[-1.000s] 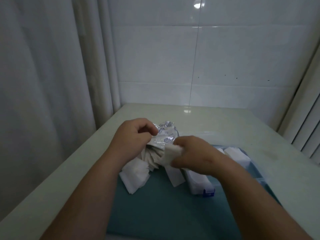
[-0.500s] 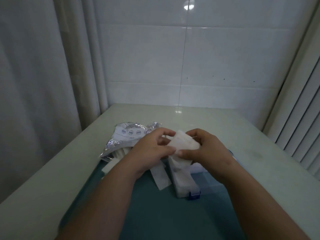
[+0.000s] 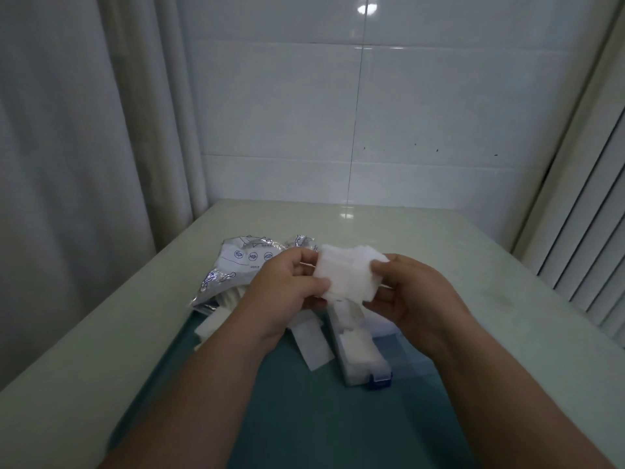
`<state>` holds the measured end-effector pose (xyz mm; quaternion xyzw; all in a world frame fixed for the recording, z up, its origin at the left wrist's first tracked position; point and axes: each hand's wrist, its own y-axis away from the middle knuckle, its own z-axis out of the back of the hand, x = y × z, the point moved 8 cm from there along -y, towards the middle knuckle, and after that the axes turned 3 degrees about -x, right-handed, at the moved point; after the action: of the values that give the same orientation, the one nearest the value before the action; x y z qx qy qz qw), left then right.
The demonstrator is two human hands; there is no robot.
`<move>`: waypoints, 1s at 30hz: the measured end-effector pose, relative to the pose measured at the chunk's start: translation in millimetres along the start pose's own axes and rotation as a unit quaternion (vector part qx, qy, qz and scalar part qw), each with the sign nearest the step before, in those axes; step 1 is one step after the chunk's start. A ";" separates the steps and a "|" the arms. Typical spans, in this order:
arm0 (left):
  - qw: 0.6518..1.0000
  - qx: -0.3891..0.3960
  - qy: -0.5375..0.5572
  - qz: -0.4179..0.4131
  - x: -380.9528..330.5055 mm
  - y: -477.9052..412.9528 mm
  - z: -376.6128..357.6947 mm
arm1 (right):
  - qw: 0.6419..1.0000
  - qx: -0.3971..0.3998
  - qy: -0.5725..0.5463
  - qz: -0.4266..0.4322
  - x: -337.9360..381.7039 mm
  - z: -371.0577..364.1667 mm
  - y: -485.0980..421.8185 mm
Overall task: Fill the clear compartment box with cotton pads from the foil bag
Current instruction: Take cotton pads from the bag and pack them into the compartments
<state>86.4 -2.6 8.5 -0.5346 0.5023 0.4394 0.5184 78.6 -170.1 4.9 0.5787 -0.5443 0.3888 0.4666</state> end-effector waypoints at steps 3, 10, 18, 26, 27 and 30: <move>1.000 -0.012 0.005 0.005 -0.9 0.6 3.2 | 0.997 -0.054 0.031 0.035 8.7 11.1 0.4; 0.998 -0.046 -0.052 0.005 -1.2 3.0 10.1 | 0.982 -0.059 0.155 0.093 21.5 14.9 2.6; 0.996 -0.041 -0.082 0.006 -1.7 4.3 6.8 | 0.971 0.039 0.200 0.126 20.4 -2.1 5.7; 0.999 0.007 -0.029 0.034 2.8 6.5 -1.8 | 0.941 0.012 0.313 0.127 12.7 -0.5 0.3; 0.999 0.018 -0.015 0.044 4.4 6.7 -3.5 | 0.940 0.004 0.315 0.129 13.2 0.7 -0.2; 0.998 0.031 -0.019 0.050 5.9 6.7 -4.6 | 0.935 -0.024 0.326 0.139 15.6 4.6 -1.4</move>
<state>80.2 -7.3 2.3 -0.4843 0.5319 0.4587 0.5216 81.3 -178.8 18.5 0.3280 -0.4464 0.6036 0.5734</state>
